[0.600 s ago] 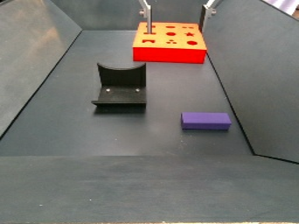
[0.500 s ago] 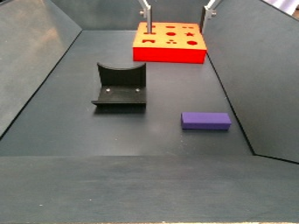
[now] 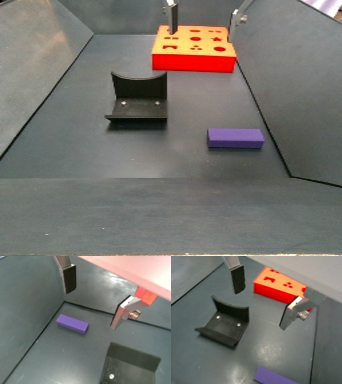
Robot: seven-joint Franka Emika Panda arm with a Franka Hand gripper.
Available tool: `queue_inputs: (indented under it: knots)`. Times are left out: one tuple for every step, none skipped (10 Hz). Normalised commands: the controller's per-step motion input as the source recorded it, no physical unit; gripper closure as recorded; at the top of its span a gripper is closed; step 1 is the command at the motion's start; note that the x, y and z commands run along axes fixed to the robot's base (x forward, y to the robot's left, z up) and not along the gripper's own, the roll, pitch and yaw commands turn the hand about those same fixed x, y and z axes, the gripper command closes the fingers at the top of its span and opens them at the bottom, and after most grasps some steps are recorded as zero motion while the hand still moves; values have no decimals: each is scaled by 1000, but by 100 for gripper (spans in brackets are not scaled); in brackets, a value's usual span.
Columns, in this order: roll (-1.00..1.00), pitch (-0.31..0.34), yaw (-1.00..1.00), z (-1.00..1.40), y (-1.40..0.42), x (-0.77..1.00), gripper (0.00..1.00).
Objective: Pick up the rectangle object. Move up. Place the rectangle object on the fixture. Regrasp the rectangle object. Move to above the board. Insert the rectangle object.
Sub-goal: Pick up the rectangle object.
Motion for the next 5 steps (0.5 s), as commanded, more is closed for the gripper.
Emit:
queue_inputs:
  knots:
    - [11, 24, -1000, -131, 0, -14, 0]
    - [7, 26, -1000, -134, 0, -14, 0]
    - [0, 26, -1000, -146, 0, -11, 0]
    - [0, 44, -923, -206, 43, -71, 0]
    - [0, 71, -789, -254, 186, -129, 0]
